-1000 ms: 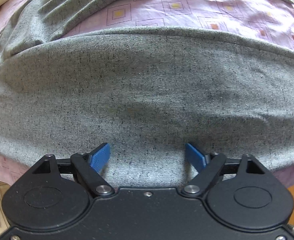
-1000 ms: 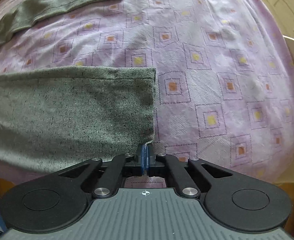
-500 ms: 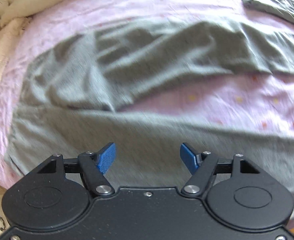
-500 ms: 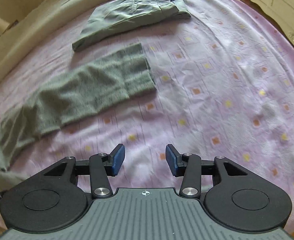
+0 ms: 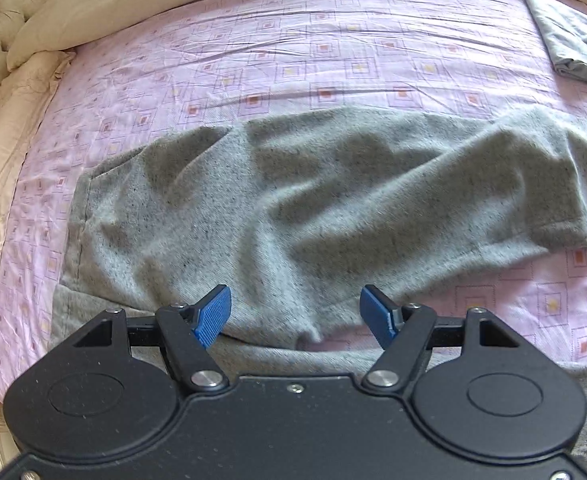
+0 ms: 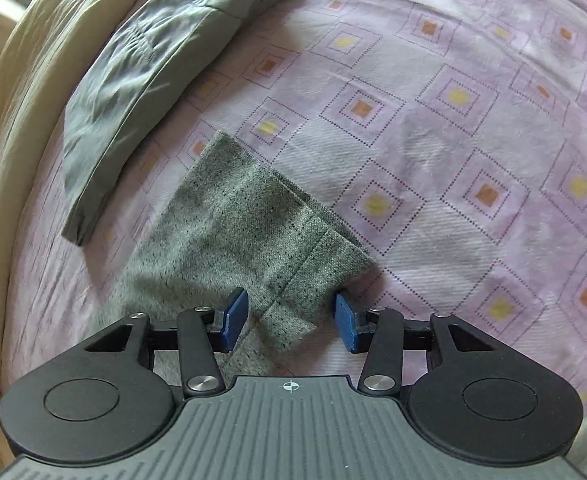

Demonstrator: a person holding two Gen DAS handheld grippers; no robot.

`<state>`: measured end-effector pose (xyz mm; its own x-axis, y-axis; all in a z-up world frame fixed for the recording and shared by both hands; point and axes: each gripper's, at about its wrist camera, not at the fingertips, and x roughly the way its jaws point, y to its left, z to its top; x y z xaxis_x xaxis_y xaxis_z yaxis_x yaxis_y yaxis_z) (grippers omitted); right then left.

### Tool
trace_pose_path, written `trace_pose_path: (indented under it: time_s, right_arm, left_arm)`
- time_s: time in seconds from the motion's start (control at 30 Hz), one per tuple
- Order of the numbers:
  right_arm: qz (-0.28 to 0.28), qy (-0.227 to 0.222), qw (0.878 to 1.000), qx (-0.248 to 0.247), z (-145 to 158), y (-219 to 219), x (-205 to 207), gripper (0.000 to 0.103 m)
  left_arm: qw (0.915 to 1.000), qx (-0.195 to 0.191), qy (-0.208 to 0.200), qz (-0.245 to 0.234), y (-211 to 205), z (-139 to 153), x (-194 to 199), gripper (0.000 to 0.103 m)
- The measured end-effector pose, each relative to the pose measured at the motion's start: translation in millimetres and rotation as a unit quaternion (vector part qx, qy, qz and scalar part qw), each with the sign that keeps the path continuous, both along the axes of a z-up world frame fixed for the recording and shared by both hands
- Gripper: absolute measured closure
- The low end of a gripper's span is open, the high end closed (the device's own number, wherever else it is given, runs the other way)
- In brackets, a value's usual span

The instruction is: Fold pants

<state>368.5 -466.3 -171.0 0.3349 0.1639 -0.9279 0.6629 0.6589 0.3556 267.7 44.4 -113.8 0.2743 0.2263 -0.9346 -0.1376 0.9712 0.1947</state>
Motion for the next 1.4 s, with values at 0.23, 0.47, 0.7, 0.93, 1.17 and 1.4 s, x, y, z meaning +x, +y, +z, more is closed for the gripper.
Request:
trace_pose_path:
  time_s: [0.23,0.47,0.7,0.93,1.17,1.4]
  right_arm:
    - [0.173,0.008,0.971,-0.167,24,30,15,0.093]
    - [0.174,0.053,0.963,-0.2,25,9,17,0.086]
    - [0.189,-0.024,0.965,-0.18,59,49,54,0.066]
    - [0.056,0.043,0.993,-0.094,20,61,106,0.063]
    - [-0.018,0.099,0.989,-0.109,-2,73,122,0.062]
    - [0.085,0.12,0.971,-0.189,-8,106,124,0.075]
  left_arm:
    - [0.9999,-0.004,-0.005,0.01,26,-1,26,0.029]
    - [0.9998,0.006,0.014,0.016,38,-30,54,0.029]
    - [0.9977,0.008,0.064,0.02,53,-76,70,0.016]
    - [0.9973,0.009,0.072,0.008,62,-79,73,0.005]
    - [0.9975,0.045,0.051,-0.017,49,-79,70,0.0]
    - [0.9974,0.018,0.063,-0.031,52,-71,79,0.011]
